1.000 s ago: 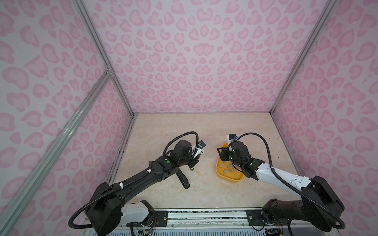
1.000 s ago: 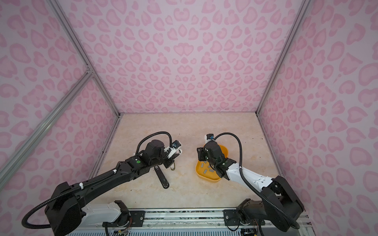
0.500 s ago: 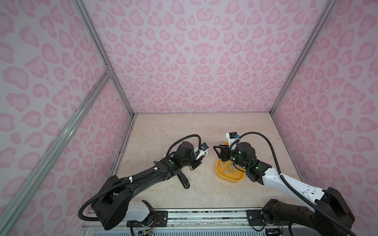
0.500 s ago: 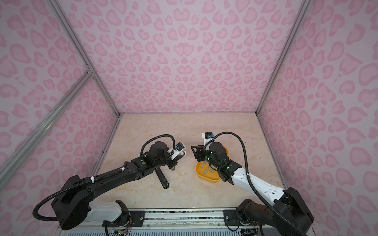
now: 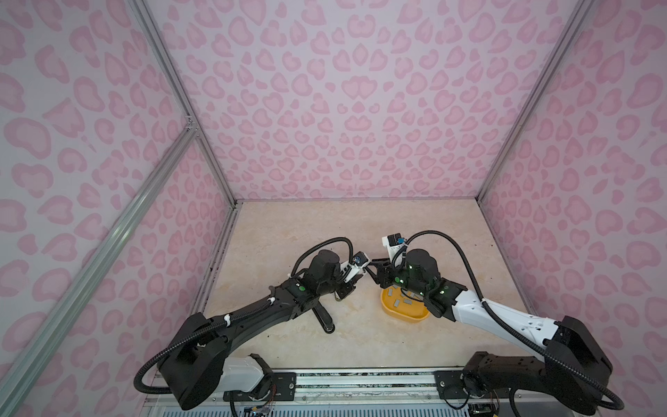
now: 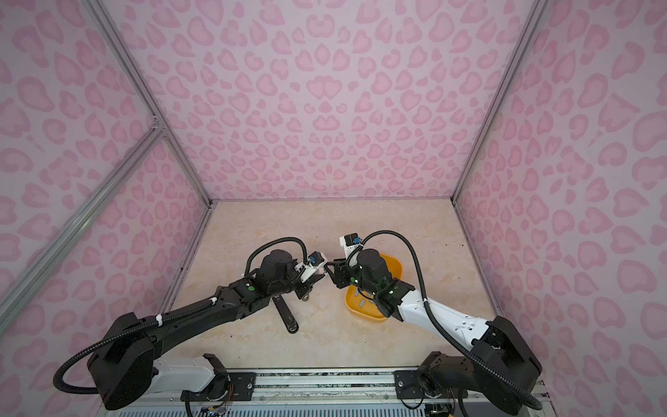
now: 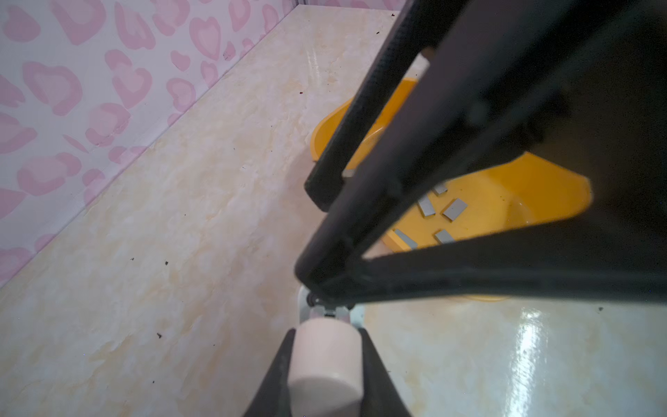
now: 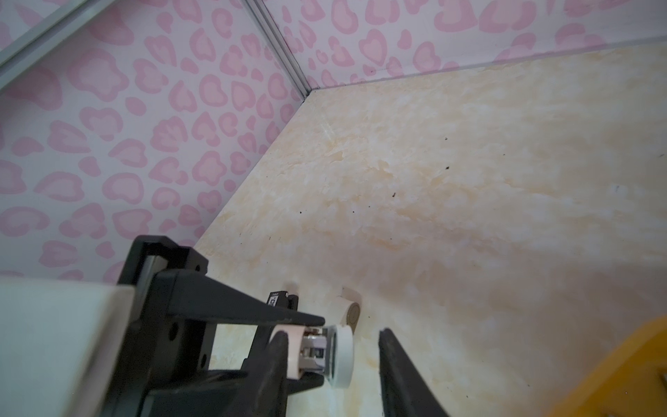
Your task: Load the staples into the stapler
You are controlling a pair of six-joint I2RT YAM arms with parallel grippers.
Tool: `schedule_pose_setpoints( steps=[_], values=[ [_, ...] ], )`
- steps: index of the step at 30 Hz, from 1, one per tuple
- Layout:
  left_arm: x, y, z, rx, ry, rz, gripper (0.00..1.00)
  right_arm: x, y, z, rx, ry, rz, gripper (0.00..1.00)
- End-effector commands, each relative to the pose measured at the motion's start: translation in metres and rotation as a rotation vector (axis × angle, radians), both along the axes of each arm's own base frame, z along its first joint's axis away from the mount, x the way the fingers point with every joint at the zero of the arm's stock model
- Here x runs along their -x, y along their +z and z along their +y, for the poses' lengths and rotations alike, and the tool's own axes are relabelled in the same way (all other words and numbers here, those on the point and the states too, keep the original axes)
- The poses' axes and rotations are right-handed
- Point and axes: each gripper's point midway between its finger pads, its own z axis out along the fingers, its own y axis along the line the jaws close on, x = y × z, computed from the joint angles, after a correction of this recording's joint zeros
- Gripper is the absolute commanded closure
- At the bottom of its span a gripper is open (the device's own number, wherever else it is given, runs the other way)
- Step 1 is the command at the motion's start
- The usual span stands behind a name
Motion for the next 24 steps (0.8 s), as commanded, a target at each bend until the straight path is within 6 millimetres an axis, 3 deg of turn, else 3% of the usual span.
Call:
schedule_pose_setpoints(
  steps=[1,14,24],
  values=[
    [0.0,0.019,-0.004,0.046,-0.012,-0.043,0.96,0.0,-0.008,-0.001,-0.003,-0.015,0.022,0.61],
    [0.007,0.034,0.0,0.065,-0.029,-0.069,0.97,-0.002,-0.023,0.003,0.032,-0.041,0.043,0.64],
    [0.015,0.04,-0.003,0.095,-0.073,-0.089,0.96,-0.013,-0.044,-0.012,0.099,-0.149,0.079,0.71]
  ],
)
